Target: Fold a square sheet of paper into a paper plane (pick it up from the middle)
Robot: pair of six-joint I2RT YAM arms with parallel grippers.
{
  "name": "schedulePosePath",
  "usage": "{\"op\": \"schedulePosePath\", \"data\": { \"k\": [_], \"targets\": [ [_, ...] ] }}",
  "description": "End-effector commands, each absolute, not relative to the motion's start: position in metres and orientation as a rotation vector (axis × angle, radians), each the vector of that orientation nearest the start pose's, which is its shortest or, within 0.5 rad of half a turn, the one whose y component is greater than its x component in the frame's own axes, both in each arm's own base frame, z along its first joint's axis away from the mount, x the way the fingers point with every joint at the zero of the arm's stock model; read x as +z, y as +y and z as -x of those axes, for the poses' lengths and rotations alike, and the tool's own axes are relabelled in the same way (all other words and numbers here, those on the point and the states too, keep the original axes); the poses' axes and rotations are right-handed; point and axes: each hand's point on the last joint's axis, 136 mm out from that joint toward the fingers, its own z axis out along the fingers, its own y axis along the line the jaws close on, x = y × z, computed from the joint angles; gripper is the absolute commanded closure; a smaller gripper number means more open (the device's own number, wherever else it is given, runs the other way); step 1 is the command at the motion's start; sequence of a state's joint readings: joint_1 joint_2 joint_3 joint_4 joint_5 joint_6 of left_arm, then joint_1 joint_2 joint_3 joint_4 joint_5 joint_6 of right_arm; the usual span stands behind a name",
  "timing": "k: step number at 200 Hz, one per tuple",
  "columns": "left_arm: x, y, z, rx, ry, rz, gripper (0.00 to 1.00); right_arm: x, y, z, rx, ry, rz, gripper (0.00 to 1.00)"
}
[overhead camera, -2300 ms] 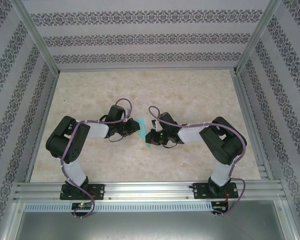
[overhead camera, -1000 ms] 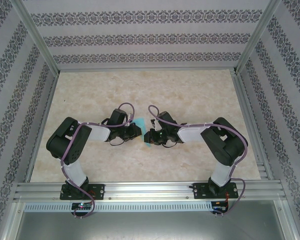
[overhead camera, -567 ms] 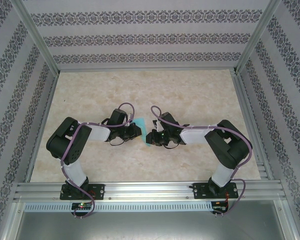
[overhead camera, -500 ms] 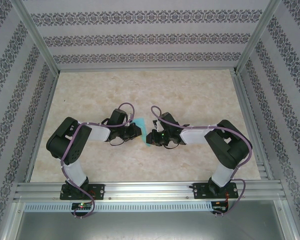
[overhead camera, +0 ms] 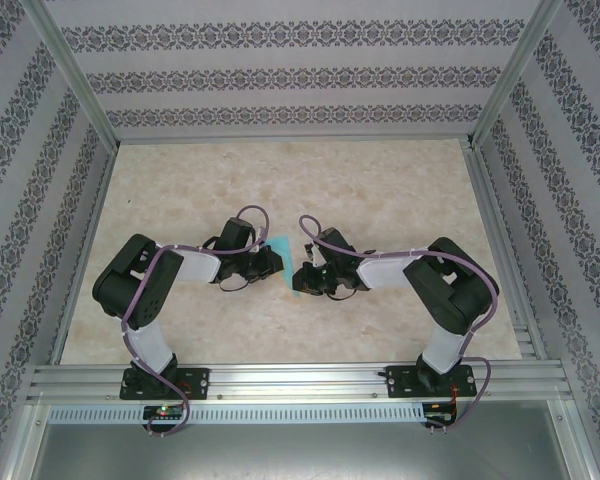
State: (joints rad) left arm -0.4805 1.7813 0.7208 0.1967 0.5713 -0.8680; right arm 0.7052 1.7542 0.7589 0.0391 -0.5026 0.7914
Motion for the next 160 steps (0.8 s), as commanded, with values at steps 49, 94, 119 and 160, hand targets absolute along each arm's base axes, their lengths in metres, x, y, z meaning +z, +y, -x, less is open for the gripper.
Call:
{"op": "schedulePosePath", "data": {
  "k": [49,94,119,160],
  "targets": [
    [0.004,-0.257,-0.300,-1.145,2.728,0.262,0.88,0.016,0.307,-0.216,1.123,2.851,0.125,0.87],
    [0.005,-0.257,-0.300,-1.146,2.728,0.263,0.88,-0.009,0.302,-0.213,1.045,2.927,0.103,0.89],
    [0.004,-0.257,-0.300,-1.144,2.732,0.265,0.88,0.006,0.305,-0.218,1.049,2.883,0.128,0.88],
    [0.008,-0.259,-0.301,-1.156,2.725,0.254,0.88,0.039,0.295,-0.231,0.986,2.780,0.141,0.78]
  ]
}}
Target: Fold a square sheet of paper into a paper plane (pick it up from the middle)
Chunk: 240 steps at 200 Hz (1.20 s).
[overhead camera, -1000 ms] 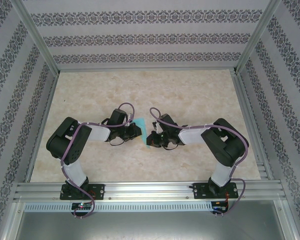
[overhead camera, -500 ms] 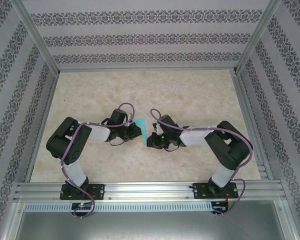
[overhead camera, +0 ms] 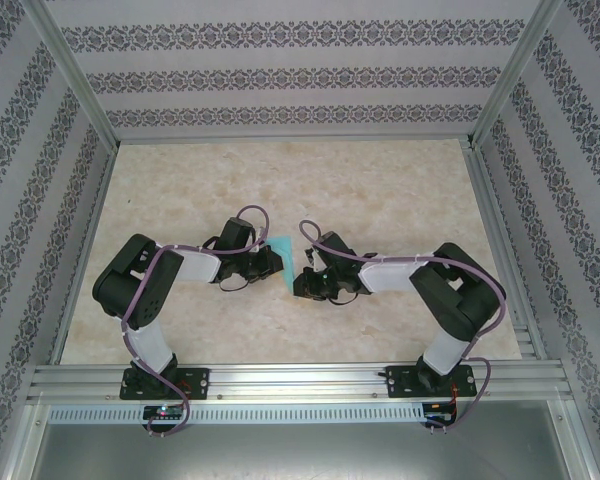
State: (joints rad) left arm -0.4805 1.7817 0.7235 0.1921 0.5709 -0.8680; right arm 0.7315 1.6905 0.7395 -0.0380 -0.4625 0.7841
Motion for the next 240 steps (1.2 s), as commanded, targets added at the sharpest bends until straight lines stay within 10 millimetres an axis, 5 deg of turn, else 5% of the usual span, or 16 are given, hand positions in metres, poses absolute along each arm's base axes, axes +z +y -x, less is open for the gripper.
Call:
{"op": "schedulePosePath", "data": {
  "k": [1,24,63,133,178,240],
  "targets": [
    [0.008,-0.259,-0.301,-1.156,2.725,0.253,0.88,0.039,0.294,-0.231,0.985,2.779,0.139,0.78],
    [0.010,-0.260,-0.302,-1.163,2.721,0.241,0.88,0.045,0.287,-0.238,0.932,2.753,0.111,0.78],
    [0.014,-0.263,-0.303,-1.179,2.712,0.224,0.88,0.054,0.308,-0.244,1.043,2.708,0.147,0.79],
    [0.028,-0.268,-0.306,-1.213,2.681,0.174,0.86,0.034,0.316,-0.249,1.047,2.750,0.132,0.82],
    [0.032,-0.270,-0.307,-1.233,2.669,0.169,0.85,0.030,0.321,-0.237,1.095,2.776,0.160,0.92],
    [0.043,-0.274,-0.307,-1.285,2.636,0.153,0.83,0.015,0.321,-0.229,1.078,2.822,0.163,0.93]
  ]
}}
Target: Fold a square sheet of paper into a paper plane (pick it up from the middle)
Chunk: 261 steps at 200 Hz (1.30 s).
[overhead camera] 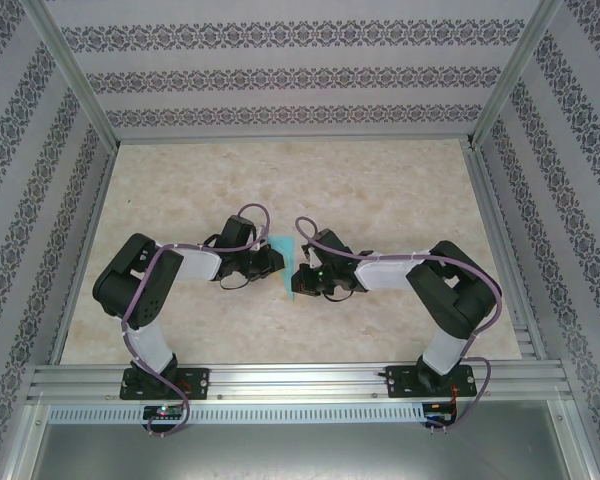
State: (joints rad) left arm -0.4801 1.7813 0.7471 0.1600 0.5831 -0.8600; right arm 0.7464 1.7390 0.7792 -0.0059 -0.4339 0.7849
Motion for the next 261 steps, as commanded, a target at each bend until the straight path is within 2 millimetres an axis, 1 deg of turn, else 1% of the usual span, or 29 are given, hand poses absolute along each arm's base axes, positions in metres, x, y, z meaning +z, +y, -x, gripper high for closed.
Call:
{"op": "schedulePosePath", "data": {
  "k": [1,32,67,81,116,139,155,176,191,203,232,249,261],
  "targets": [
    [0.044,-0.274,-0.307,-1.286,2.634,0.153,0.83,0.014,0.321,-0.229,1.078,2.822,0.164,0.93],
    [0.052,-0.276,-0.307,-1.316,2.611,0.139,0.81,0.010,0.321,-0.230,1.062,2.832,0.155,0.92],
    [0.060,-0.275,-0.305,-1.317,2.592,0.114,0.79,0.014,0.320,-0.232,1.064,2.815,0.153,0.89],
    [0.059,-0.274,-0.305,-1.304,2.597,0.111,0.78,0.017,0.321,-0.233,1.073,2.800,0.157,0.88],
    [0.045,-0.273,-0.305,-1.277,2.639,0.127,0.81,0.035,0.324,-0.237,1.140,2.734,0.169,0.87],
    [0.038,-0.273,-0.306,-1.264,2.655,0.140,0.82,0.039,0.322,-0.238,1.142,2.726,0.163,0.86],
    [0.036,-0.273,-0.307,-1.259,2.661,0.140,0.82,0.041,0.317,-0.240,1.108,2.718,0.154,0.83],
    [0.036,-0.274,-0.308,-1.259,2.661,0.137,0.83,0.044,0.308,-0.246,1.004,2.710,0.150,0.78],
    [0.036,-0.274,-0.309,-1.258,2.661,0.135,0.83,0.042,0.304,-0.247,0.939,2.723,0.153,0.76],
    [0.036,-0.275,-0.310,-1.258,2.661,0.131,0.83,0.039,0.307,-0.245,0.932,2.735,0.162,0.75],
    [0.035,-0.275,-0.311,-1.253,2.663,0.136,0.83,0.032,0.317,-0.238,0.974,2.762,0.164,0.77],
    [0.034,-0.274,-0.310,-1.251,2.666,0.136,0.83,0.036,0.326,-0.236,1.052,2.741,0.173,0.80],
    [0.033,-0.274,-0.310,-1.247,2.669,0.143,0.83,0.036,0.328,-0.234,1.070,2.742,0.180,0.82]
  ]
}}
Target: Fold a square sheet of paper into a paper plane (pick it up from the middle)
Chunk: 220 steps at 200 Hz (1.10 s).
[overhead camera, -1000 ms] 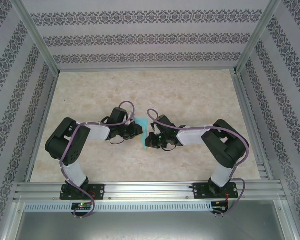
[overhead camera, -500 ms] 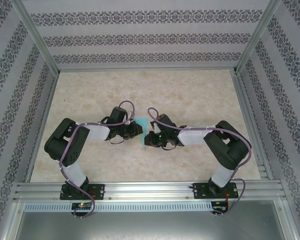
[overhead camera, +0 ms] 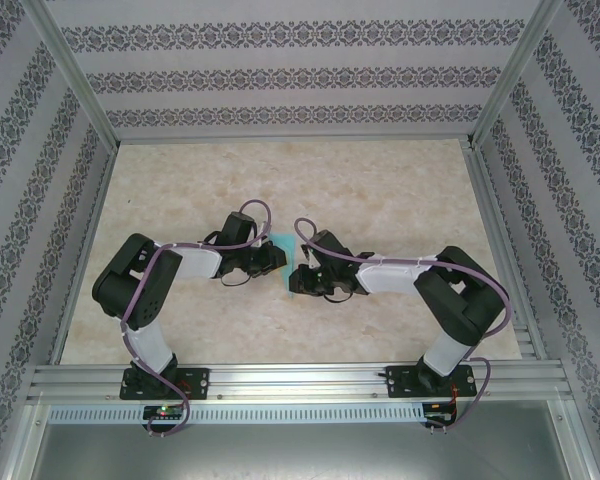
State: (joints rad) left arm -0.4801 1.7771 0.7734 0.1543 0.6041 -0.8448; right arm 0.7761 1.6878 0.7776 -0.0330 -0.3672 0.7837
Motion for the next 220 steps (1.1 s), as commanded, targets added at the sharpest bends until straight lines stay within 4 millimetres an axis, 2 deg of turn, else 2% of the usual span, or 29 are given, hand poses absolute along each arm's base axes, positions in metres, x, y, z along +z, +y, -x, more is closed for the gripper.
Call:
{"op": "schedulePosePath", "data": {
  "k": [1,31,87,129,152,174,195,220],
  "targets": [
    [0.033,-0.274,-0.309,-1.247,2.669,0.141,0.83,0.036,0.328,-0.234,1.070,2.742,0.182,0.82],
    [0.031,-0.273,-0.309,-1.246,2.673,0.151,0.84,0.032,0.329,-0.230,1.081,2.762,0.188,0.87],
    [0.027,-0.271,-0.308,-1.231,2.682,0.169,0.84,0.024,0.331,-0.222,1.083,2.797,0.202,0.88],
    [0.025,-0.270,-0.307,-1.223,2.687,0.176,0.84,0.016,0.333,-0.220,1.075,2.820,0.211,0.93],
    [0.024,-0.269,-0.307,-1.221,2.688,0.177,0.84,0.023,0.334,-0.222,1.079,2.802,0.212,0.92],
    [0.024,-0.270,-0.307,-1.223,2.688,0.178,0.84,0.030,0.333,-0.225,1.052,2.788,0.228,0.95],
    [0.031,-0.272,-0.308,-1.247,2.671,0.164,0.84,0.022,0.325,-0.224,0.972,2.825,0.255,0.99],
    [0.051,-0.277,-0.311,-1.284,2.622,0.112,0.82,0.017,0.314,-0.221,0.903,2.845,0.343,1.00]
  ]
}}
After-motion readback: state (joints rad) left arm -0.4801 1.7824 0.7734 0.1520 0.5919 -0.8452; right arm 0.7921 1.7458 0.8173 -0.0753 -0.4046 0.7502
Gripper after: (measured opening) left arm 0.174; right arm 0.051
